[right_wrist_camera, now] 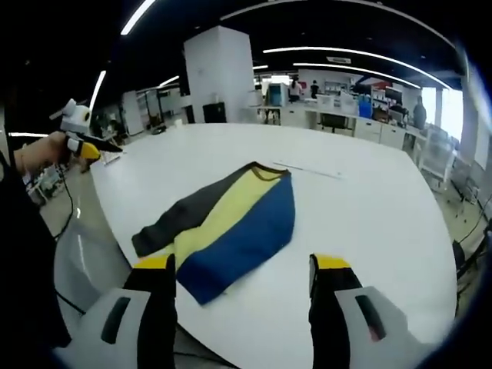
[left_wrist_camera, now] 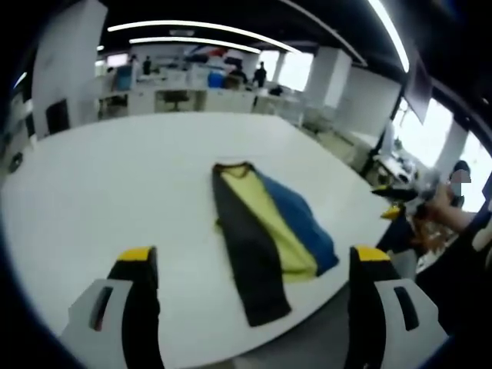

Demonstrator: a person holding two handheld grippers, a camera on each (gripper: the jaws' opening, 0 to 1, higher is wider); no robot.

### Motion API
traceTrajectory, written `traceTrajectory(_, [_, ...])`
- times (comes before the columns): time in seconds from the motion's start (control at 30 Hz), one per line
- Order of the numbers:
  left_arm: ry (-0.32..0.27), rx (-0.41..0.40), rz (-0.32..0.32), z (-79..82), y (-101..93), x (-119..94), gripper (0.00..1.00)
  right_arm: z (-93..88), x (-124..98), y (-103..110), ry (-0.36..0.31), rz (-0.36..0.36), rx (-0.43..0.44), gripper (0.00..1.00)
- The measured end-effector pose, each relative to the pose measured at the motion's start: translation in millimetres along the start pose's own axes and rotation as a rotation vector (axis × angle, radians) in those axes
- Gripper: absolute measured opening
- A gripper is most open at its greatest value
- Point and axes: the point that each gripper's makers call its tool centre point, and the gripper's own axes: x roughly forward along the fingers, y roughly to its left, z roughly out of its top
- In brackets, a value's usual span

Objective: Fold the garment on the visible template until the final outline fits inside the template.

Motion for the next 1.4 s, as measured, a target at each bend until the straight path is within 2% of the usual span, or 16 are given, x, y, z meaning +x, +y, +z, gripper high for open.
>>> traceTrajectory(0.23, [0.009, -0.008, 0.002, -2.9, 2.0, 2, 0.99, -18.2, 27, 30, 0.052, 0.091, 0.041, 0.58])
traceTrajectory(0.37, [0.011, -0.015, 0.002, -4.5, 3.1, 4, 0.99, -28.7, 42, 45, 0.095, 0.134, 0.030, 0.52])
traceTrajectory(0.57, [0.015, -0.025, 0.003, -7.9, 5.7, 6, 0.99, -38.5, 64, 76, 0.144, 0.218, -0.016, 0.47])
traceTrajectory(0.7, [0.026, -0.026, 0.003, -11.6, 7.0, 6, 0.99, -51.6, 78, 106, 0.191, 0.325, -0.035, 0.40])
traceTrajectory(0.83, [0.030, -0.032, 0.008, -13.8, 10.3, 5, 0.99, -66.2, 88, 123, 0.238, 0.376, -0.039, 0.36])
traceTrajectory(0.97, [0.031, -0.035, 0.014, -14.6, 13.5, 4, 0.99, -77.8, 100, 129, 0.266, 0.388, -0.039, 0.34])
traceTrajectory(1.07, [0.034, -0.036, 0.016, -15.8, 15.0, 2, 0.99, -86.9, 108, 125, 0.285, 0.358, -0.047, 0.34])
traceTrajectory(1.2, [0.033, -0.043, 0.024, -17.2, 18.5, 0, 0.99, -97.7, 117, 123, 0.313, 0.332, -0.080, 0.29])
traceTrajectory(1.4, [0.038, -0.053, 0.033, -20.6, 22.5, -2, 0.99, -100.7, 124, 123, 0.317, 0.286, -0.100, 0.24])
